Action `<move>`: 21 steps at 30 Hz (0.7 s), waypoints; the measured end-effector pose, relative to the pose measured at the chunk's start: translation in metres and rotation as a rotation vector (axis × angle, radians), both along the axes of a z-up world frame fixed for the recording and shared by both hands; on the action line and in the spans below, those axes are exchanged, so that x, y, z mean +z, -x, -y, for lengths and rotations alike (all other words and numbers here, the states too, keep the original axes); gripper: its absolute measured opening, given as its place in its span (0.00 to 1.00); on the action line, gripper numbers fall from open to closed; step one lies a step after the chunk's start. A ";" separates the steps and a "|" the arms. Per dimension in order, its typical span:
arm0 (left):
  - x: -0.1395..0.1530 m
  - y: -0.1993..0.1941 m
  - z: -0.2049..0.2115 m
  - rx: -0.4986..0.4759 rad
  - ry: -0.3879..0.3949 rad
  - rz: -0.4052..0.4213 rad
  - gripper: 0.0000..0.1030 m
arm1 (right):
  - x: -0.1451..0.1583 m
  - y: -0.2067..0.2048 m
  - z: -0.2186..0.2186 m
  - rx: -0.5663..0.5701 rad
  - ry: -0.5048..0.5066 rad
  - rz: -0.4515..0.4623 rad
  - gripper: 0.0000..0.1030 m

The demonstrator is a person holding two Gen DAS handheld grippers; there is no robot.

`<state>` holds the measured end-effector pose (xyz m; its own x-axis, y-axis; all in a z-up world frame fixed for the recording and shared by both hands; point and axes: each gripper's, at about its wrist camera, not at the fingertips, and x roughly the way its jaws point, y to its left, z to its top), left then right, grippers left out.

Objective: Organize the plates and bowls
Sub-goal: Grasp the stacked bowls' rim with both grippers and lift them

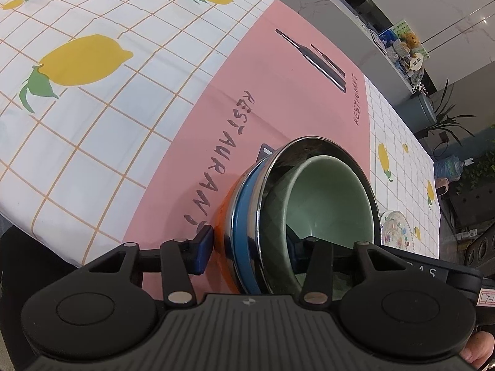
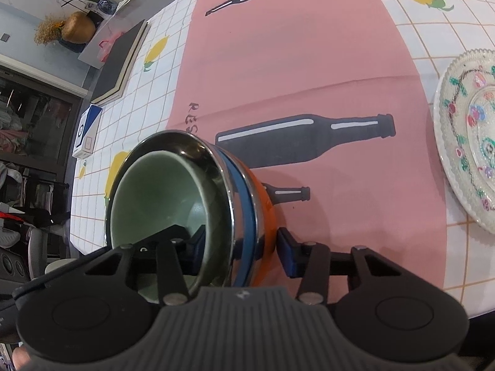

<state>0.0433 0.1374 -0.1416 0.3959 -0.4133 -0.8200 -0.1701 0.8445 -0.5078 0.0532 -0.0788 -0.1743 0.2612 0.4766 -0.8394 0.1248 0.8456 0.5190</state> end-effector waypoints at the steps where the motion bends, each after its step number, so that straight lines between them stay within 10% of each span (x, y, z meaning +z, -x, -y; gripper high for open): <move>1: 0.000 0.000 0.000 0.001 0.001 -0.001 0.50 | 0.000 0.000 0.001 0.000 0.000 -0.001 0.44; 21: 0.031 -0.010 0.051 -0.067 -0.009 0.056 0.50 | 0.027 0.003 0.058 -0.062 -0.040 0.047 0.43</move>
<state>0.0535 0.0866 -0.1103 0.4127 -0.4328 -0.8014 -0.0846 0.8579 -0.5069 0.0498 -0.1365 -0.1468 0.3295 0.4910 -0.8064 0.1512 0.8157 0.5584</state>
